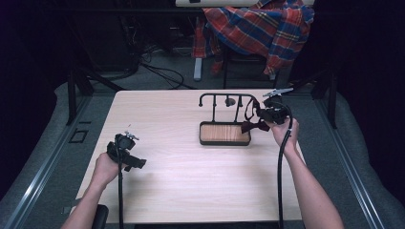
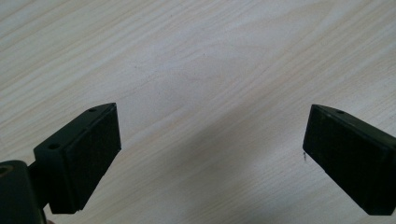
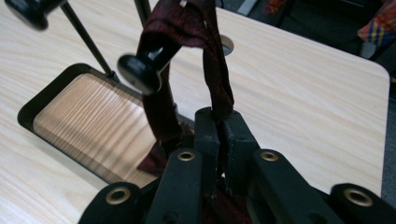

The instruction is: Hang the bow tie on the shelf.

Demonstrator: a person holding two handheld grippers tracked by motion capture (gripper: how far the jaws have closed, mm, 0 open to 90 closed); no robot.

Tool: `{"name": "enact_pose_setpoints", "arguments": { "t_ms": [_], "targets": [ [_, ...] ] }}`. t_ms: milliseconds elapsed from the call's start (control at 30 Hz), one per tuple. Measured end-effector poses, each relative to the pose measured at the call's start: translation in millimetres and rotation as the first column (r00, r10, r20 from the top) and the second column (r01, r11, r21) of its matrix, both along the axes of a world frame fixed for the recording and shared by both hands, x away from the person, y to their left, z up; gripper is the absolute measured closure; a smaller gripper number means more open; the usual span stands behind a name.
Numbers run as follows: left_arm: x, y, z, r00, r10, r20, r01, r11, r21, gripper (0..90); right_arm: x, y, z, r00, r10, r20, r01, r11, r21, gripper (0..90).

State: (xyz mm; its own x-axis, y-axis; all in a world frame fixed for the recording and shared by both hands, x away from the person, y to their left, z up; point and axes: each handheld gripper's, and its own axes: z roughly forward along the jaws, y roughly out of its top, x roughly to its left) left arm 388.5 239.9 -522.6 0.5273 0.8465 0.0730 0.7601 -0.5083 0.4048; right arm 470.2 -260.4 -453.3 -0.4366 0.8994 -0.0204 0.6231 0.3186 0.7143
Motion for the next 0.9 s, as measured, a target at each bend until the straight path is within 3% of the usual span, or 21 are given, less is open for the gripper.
{"name": "enact_pose_setpoints", "arguments": {
  "t_ms": [567, 900],
  "targets": [
    [0.0, -0.4, -0.4, 1.0000, -0.002, -0.002, 0.002, 1.0000, 0.001, 4.2, -0.7, 3.3, -3.2, 0.9995, 0.028, -0.017, -0.028, 1.000, 0.011, 79.8],
    [-0.2, -0.5, -0.3, 1.0000, -0.002, -0.001, 0.002, 1.0000, -0.002, 4.2, -3.5, 0.8, 0.5, 0.9991, 0.036, -0.024, -0.036, 0.999, 0.019, 67.5]
  ]
}}
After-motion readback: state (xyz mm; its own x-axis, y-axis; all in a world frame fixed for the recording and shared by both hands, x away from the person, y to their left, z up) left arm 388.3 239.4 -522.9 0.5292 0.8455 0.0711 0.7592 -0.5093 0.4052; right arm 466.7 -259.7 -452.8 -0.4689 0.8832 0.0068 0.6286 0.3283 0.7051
